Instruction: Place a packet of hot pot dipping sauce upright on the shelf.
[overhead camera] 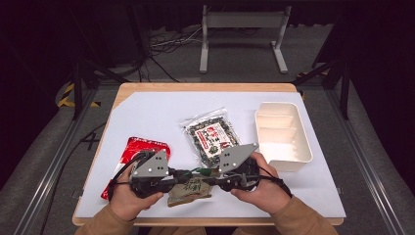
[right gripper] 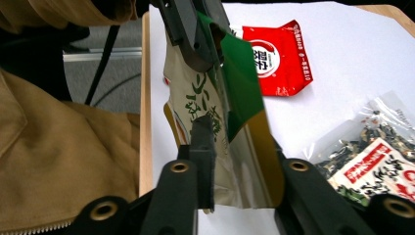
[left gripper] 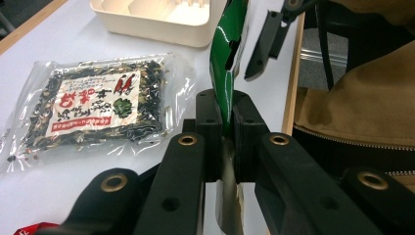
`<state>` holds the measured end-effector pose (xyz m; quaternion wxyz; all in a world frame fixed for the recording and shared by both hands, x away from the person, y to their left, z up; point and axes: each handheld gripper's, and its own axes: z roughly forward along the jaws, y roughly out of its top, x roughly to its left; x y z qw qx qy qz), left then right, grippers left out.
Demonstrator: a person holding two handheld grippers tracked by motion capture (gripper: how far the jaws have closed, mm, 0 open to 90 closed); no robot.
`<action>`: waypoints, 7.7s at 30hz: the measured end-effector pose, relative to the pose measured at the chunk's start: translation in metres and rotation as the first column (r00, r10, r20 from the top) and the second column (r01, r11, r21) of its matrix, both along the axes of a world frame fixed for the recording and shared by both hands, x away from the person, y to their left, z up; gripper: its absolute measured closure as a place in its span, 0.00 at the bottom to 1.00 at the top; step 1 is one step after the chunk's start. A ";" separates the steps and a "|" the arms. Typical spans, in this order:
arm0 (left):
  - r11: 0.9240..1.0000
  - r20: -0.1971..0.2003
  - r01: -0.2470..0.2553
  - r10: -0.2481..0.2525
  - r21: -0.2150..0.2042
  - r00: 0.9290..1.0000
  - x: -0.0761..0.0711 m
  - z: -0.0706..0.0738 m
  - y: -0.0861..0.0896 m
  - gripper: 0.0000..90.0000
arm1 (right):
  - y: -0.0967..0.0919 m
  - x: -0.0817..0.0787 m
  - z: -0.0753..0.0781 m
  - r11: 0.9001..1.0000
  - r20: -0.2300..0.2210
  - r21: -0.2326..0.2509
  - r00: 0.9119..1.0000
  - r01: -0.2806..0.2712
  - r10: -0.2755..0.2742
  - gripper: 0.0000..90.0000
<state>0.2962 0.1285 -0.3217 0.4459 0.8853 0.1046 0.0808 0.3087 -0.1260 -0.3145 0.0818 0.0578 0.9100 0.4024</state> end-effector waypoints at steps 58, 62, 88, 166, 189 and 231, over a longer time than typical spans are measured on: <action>0.950 -0.069 -0.270 0.262 -0.155 0.963 0.040 -0.006 0.077 0.33 | -0.082 0.043 0.081 0.965 0.145 -0.046 0.958 0.257 -0.249 1.00; 0.939 -0.081 -0.302 0.293 -0.163 0.953 0.044 -0.010 0.084 0.33 | -0.089 0.050 0.087 0.959 0.168 -0.045 0.949 0.278 -0.267 1.00; 0.916 -0.088 -0.372 0.363 -0.149 0.928 0.048 -0.022 0.099 0.31 | -0.137 0.100 0.104 0.929 0.282 -0.024 0.894 0.369 -0.347 1.00; 0.914 -0.129 -0.381 0.364 -0.144 0.922 0.054 -0.034 0.101 0.30 | -0.215 0.196 0.038 0.876 0.332 -0.080 0.841 0.475 -0.426 1.00; 0.888 -0.117 -0.438 0.424 -0.139 0.898 0.058 -0.038 0.103 0.30 | -0.224 0.197 0.011 0.820 0.199 -0.045 0.810 0.570 -0.552 1.00; 0.893 -0.106 -0.430 0.419 -0.132 0.902 0.073 -0.036 0.101 0.27 | -0.217 0.121 0.057 0.741 0.150 0.263 0.733 0.617 -0.664 0.41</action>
